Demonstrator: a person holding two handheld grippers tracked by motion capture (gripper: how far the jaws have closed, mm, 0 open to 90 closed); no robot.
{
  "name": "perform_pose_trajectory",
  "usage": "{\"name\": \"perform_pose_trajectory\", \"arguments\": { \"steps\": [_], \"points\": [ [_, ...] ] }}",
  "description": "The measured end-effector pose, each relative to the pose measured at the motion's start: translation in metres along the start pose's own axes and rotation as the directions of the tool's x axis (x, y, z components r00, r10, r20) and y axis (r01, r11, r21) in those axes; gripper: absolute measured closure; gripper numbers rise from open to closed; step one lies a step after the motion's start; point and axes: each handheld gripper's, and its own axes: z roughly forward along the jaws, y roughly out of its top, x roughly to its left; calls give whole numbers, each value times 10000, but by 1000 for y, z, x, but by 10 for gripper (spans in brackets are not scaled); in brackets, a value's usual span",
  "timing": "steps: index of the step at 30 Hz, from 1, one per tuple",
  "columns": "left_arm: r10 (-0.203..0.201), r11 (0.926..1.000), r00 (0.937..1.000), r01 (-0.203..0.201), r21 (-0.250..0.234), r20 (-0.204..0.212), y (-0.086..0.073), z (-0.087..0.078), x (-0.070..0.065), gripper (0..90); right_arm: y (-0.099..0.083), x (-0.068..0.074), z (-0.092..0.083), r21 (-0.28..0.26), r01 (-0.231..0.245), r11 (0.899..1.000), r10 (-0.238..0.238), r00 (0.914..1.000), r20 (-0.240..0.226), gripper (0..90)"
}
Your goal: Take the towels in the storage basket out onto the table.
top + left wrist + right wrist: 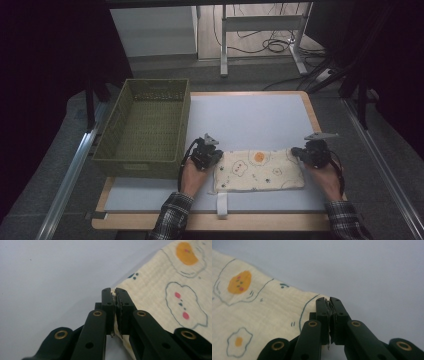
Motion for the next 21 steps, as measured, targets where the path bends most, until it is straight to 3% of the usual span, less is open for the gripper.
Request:
{"name": "perform_pose_trajectory", "arguments": {
  "steps": [5,7,9,11,15,17,21],
  "points": [
    [-13,9999,9998,11,-112,-180,-7,-6,0,842,15,-6,20,195,44,9998,-45,10000,38,854],
    [-113,9993,9996,103,-363,-275,-6,-8,3,752,16,-6,24,203,17,9998,-16,10000,-29,837],
    [-33,9986,9998,24,-525,-177,-4,-8,2,689,16,-7,20,-42,-121,9999,120,9999,-108,804],
    [86,9986,9994,-103,-515,-344,-2,-7,0,641,16,-7,13,-228,-194,9996,191,9997,-152,766],
    [36,9997,9976,-52,-233,-685,-2,-1,2,633,14,-6,0,-385,-250,9989,245,9996,-140,703],
    [27,10000,9964,-33,-67,-846,-4,4,4,621,12,-3,-5,-331,-207,9992,196,9992,-350,672],
    [-227,9993,9976,208,-295,-657,-8,9,5,583,7,10,-9,-182,79,9998,-94,9963,-849,630]
  ]
}}
